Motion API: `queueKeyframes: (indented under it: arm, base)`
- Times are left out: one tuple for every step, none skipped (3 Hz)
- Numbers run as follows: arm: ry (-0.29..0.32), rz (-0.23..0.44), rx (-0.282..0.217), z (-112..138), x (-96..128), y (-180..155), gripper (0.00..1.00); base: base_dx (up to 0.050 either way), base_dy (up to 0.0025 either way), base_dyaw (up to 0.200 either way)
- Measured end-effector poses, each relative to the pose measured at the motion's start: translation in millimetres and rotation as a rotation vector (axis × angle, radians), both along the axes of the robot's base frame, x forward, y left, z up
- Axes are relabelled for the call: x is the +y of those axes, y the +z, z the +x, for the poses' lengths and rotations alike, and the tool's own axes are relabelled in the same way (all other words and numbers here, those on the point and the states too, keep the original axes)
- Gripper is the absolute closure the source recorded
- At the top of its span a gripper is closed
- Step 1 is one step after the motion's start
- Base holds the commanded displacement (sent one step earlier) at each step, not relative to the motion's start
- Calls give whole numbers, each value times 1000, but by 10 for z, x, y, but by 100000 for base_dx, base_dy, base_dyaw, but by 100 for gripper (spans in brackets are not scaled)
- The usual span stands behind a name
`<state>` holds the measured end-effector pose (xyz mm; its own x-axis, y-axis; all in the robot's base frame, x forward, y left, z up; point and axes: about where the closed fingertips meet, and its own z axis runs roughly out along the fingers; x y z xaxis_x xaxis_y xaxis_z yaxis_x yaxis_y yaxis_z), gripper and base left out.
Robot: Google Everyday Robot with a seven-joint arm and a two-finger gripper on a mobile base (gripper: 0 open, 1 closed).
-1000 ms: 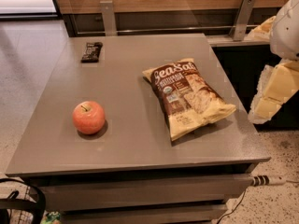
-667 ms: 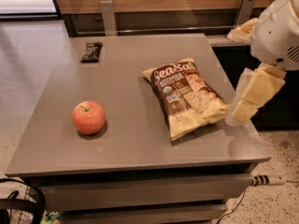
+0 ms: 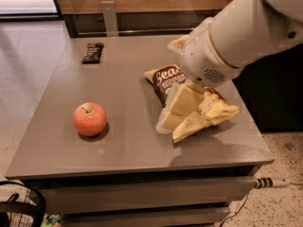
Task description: Move apple near rxbar chocolate
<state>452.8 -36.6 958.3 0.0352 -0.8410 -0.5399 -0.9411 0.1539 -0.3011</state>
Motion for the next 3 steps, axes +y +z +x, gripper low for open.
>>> queueKeyframes:
  arm:
    - [39, 103, 37, 210, 552, -280, 0]
    - [46, 242, 92, 215, 845, -399, 0]
    - [46, 242, 92, 215, 845, -399, 0]
  base:
    - [0, 0, 0]
    - [0, 0, 0]
    - [0, 0, 0]
